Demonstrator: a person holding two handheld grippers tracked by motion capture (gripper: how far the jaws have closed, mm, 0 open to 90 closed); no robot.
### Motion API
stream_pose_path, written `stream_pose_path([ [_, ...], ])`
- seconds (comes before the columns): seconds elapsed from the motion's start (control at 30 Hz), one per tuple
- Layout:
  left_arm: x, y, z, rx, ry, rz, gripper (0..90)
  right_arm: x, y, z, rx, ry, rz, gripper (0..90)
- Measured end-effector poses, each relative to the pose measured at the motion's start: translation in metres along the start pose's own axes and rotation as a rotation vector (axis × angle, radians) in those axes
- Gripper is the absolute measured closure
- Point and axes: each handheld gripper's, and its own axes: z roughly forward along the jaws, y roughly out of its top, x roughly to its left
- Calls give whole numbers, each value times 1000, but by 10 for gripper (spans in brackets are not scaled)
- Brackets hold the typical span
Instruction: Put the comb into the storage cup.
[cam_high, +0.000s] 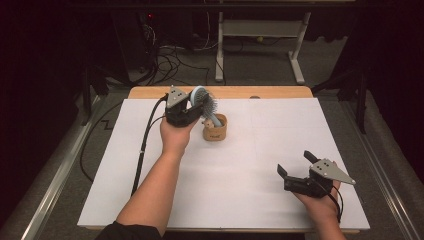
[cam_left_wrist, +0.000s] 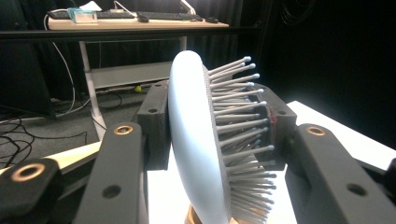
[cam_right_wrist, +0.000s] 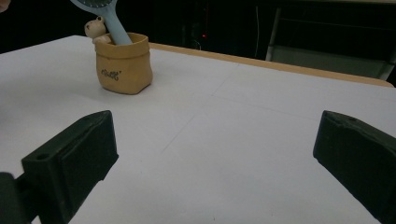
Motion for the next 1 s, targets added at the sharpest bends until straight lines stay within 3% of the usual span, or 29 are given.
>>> stream_pose_path([
  [0.47,3,-1,2,6,2,-14,471,-1,0,-1,-1,-3,2,1],
  [1.0,5,-2,1,28,5,3,354,0,1,0,5,-4,-4,2],
])
